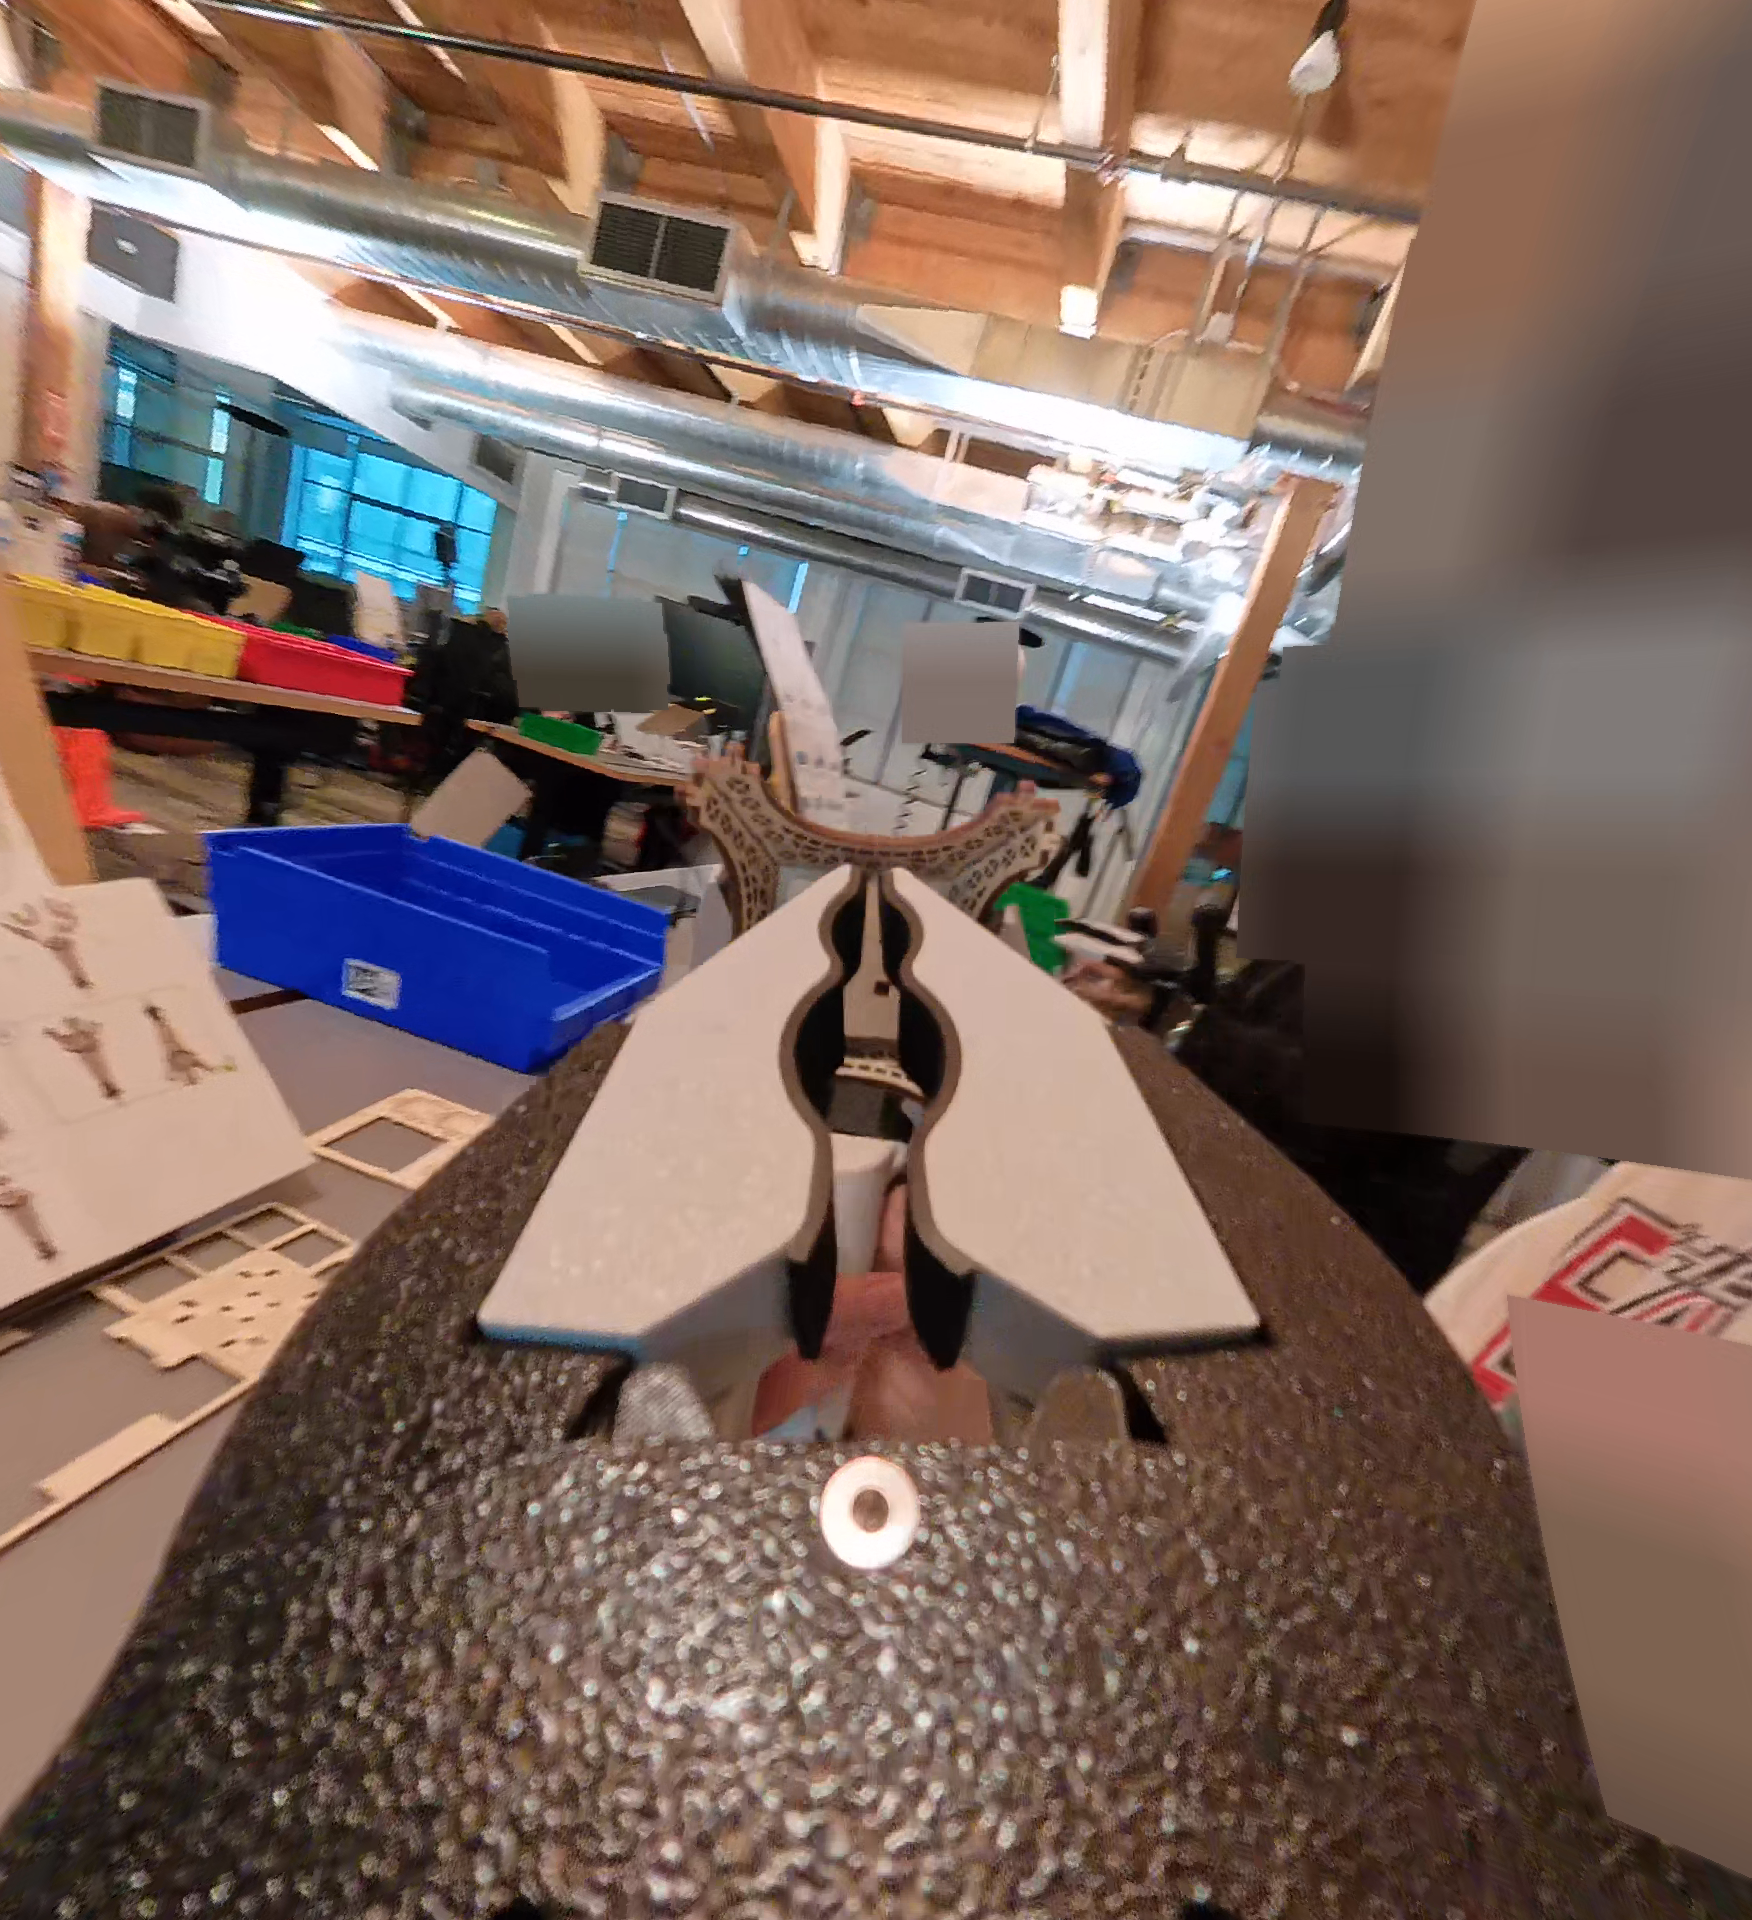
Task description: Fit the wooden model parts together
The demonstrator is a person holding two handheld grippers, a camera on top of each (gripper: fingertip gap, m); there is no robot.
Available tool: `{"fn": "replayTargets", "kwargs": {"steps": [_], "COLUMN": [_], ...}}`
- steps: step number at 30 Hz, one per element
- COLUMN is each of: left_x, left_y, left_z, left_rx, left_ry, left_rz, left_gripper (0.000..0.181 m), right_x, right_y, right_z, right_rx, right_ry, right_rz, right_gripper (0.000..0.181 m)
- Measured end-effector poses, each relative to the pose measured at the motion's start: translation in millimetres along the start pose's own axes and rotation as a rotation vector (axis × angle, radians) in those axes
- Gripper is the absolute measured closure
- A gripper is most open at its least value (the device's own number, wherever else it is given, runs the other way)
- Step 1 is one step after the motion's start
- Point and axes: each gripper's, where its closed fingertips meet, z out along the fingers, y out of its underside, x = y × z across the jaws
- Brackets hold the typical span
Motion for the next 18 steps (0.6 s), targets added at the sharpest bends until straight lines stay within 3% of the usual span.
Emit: {"fn": "replayTargets", "kwargs": {"steps": [6,10,18], "left_x": [-19,-26,-21], "left_y": [15,31,36], "left_z": [-1,3,12], "left_rx": [-0.196,-0.359,-0.409], "left_ry": [-0.223,-0.322,-0.29], "left_rz": [0.211,0.338,0.233], "left_gripper": [0.174,0.161,0.159], "right_x": [23,30,21], "right_y": [-11,-8,-10], "right_z": [-15,-19,-21], "right_rx": [0.184,0.206,0.245], "right_ry": [-0.013,-0.023,-0.091], "right_rz": [0.324,0.399,0.391], "right_gripper": [0.131,0.131,0.131]}}
